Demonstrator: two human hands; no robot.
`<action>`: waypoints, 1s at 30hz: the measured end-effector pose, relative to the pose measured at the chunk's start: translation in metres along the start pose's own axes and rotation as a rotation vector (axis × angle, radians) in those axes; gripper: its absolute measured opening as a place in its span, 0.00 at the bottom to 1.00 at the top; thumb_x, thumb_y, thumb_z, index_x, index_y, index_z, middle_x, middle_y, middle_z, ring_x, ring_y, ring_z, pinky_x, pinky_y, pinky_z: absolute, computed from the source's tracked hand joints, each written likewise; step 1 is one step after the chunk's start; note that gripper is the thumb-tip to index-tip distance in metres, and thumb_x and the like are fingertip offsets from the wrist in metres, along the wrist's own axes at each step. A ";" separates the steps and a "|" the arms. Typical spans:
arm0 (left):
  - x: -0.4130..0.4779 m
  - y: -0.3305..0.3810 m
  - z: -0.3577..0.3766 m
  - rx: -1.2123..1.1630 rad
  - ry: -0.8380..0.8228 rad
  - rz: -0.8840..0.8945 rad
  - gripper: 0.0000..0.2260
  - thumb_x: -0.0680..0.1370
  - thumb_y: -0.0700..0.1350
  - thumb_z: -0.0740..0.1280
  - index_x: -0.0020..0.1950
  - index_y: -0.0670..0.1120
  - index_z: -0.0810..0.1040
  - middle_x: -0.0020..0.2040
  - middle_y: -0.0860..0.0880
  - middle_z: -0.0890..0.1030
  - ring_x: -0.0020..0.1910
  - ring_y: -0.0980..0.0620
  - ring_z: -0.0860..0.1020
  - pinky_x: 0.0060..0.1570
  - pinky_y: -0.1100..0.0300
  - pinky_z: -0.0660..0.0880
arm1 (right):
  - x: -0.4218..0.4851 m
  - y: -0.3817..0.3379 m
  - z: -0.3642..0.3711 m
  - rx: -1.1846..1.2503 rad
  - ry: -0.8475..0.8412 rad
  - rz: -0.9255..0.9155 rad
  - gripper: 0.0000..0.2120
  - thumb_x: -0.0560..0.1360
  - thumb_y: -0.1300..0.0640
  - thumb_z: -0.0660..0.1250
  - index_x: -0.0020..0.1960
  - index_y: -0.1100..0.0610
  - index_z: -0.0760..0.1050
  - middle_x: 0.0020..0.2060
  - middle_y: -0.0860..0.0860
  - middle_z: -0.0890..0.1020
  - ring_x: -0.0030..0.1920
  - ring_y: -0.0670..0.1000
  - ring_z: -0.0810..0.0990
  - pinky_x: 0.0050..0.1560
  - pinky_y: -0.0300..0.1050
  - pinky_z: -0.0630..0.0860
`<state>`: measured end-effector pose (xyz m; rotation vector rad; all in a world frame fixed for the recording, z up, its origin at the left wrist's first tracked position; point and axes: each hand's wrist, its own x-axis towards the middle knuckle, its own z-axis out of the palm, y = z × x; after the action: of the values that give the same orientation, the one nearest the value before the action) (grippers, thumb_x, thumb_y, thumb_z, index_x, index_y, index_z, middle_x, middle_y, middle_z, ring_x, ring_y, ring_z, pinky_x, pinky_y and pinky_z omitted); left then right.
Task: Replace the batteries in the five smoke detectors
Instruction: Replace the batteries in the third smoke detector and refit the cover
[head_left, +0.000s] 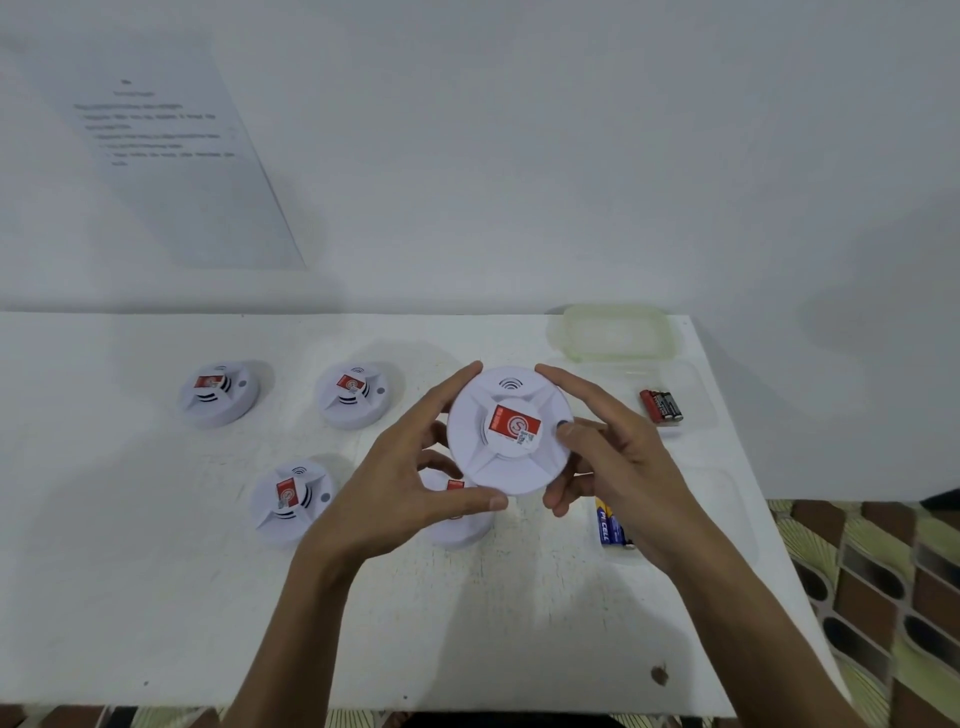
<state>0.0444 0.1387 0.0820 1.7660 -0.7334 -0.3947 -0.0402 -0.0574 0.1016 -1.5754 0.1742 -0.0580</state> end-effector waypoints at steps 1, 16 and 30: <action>0.000 0.000 0.000 -0.001 0.001 -0.002 0.40 0.66 0.46 0.77 0.72 0.60 0.60 0.65 0.64 0.72 0.61 0.55 0.74 0.48 0.64 0.78 | 0.001 0.000 0.000 0.003 0.000 0.002 0.23 0.82 0.66 0.56 0.68 0.44 0.73 0.41 0.67 0.80 0.31 0.59 0.79 0.34 0.50 0.80; 0.005 -0.003 -0.002 0.000 0.002 -0.014 0.40 0.66 0.46 0.77 0.71 0.61 0.60 0.64 0.67 0.71 0.60 0.57 0.74 0.47 0.66 0.77 | 0.008 0.004 -0.001 -0.002 -0.004 0.012 0.22 0.82 0.65 0.57 0.69 0.44 0.72 0.38 0.64 0.81 0.31 0.59 0.79 0.34 0.49 0.79; 0.007 -0.002 -0.004 -0.018 0.005 -0.024 0.39 0.66 0.45 0.77 0.71 0.61 0.60 0.62 0.69 0.72 0.59 0.60 0.75 0.46 0.69 0.76 | 0.011 0.001 -0.008 -0.078 -0.150 0.011 0.25 0.80 0.61 0.63 0.72 0.39 0.66 0.48 0.57 0.82 0.36 0.59 0.81 0.40 0.48 0.81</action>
<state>0.0527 0.1379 0.0821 1.7595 -0.7033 -0.4122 -0.0304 -0.0673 0.1002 -1.6490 0.0678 0.0759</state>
